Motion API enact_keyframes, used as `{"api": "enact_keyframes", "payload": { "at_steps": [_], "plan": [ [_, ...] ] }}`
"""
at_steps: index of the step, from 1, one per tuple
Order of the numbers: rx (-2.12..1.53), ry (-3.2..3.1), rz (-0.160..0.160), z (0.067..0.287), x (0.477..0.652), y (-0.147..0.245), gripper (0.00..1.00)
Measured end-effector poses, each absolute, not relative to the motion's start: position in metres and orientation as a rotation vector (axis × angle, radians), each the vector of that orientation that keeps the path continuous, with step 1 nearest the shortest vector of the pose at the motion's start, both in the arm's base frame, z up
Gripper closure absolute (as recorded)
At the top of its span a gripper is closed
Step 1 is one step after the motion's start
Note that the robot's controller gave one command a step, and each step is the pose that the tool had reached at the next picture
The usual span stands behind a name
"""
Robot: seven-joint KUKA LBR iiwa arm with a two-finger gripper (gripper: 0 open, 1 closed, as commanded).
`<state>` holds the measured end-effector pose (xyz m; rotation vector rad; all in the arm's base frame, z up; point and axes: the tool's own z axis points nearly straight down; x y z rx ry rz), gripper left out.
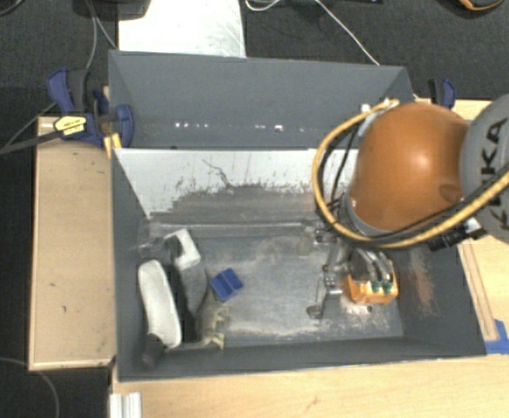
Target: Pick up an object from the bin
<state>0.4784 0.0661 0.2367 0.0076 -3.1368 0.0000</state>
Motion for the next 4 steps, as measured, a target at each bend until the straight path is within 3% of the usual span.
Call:
{"api": "enact_keyframes", "payload": {
  "at_steps": [1, 2, 3, 4],
  "plan": [
    [0.001, -3.144, -0.001, 0.24, 0.48, 0.066, 0.0],
    [0.322, -3.127, -0.003, 0.175, 0.518, 0.176, 0.0],
    [0.262, -3.137, -0.003, 0.161, 0.569, 0.189, 0.0],
    [0.57, -3.089, -0.002, 0.12, 0.535, 0.162, 0.0]
  ]
}}
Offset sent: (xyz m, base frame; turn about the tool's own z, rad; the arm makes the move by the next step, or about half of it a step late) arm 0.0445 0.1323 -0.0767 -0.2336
